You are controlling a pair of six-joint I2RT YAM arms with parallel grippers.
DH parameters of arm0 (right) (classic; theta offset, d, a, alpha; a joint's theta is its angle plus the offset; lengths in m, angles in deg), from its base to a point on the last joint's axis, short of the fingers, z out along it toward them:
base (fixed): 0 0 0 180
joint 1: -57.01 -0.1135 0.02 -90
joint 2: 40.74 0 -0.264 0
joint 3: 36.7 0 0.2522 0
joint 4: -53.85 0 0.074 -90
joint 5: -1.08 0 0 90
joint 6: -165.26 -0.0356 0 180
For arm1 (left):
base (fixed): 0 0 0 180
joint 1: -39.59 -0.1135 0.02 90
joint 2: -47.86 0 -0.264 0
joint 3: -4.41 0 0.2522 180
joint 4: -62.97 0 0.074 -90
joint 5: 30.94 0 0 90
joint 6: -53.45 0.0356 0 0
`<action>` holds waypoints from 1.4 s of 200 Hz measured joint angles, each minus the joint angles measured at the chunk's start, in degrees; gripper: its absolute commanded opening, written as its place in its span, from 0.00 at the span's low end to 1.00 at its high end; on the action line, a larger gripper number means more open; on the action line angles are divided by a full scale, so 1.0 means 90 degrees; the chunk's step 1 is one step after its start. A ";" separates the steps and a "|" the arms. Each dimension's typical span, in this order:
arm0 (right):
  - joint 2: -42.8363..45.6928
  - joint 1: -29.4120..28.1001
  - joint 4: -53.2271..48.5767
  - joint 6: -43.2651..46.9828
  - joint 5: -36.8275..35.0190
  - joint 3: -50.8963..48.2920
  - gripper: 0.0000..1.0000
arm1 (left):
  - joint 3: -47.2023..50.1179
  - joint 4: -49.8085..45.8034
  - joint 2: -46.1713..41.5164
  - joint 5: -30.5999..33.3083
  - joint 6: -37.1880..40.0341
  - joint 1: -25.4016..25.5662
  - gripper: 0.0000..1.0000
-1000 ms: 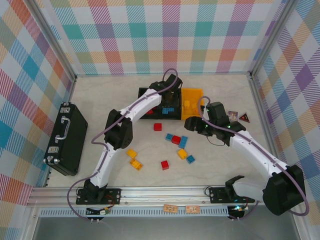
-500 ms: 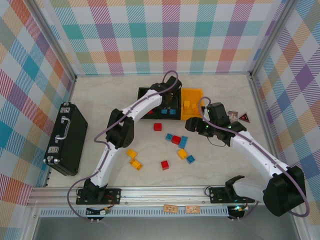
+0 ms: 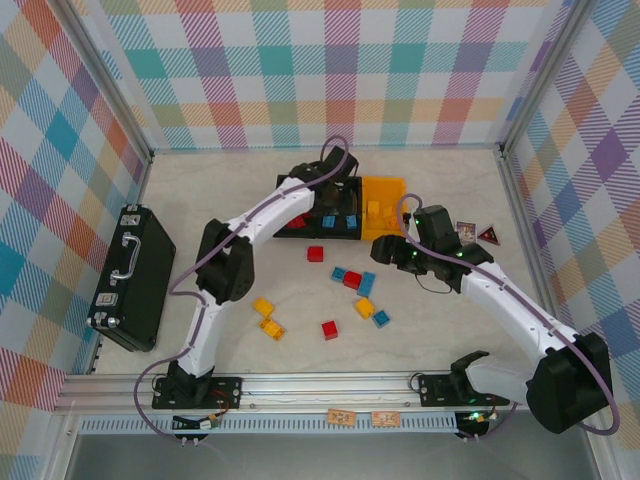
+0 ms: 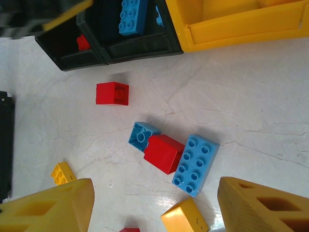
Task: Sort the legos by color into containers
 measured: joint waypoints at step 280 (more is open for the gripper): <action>-0.0937 -0.0430 0.1438 0.0012 0.1212 -0.0503 0.68 | 0.4685 0.2552 -0.1484 0.1049 -0.0476 0.0265 0.48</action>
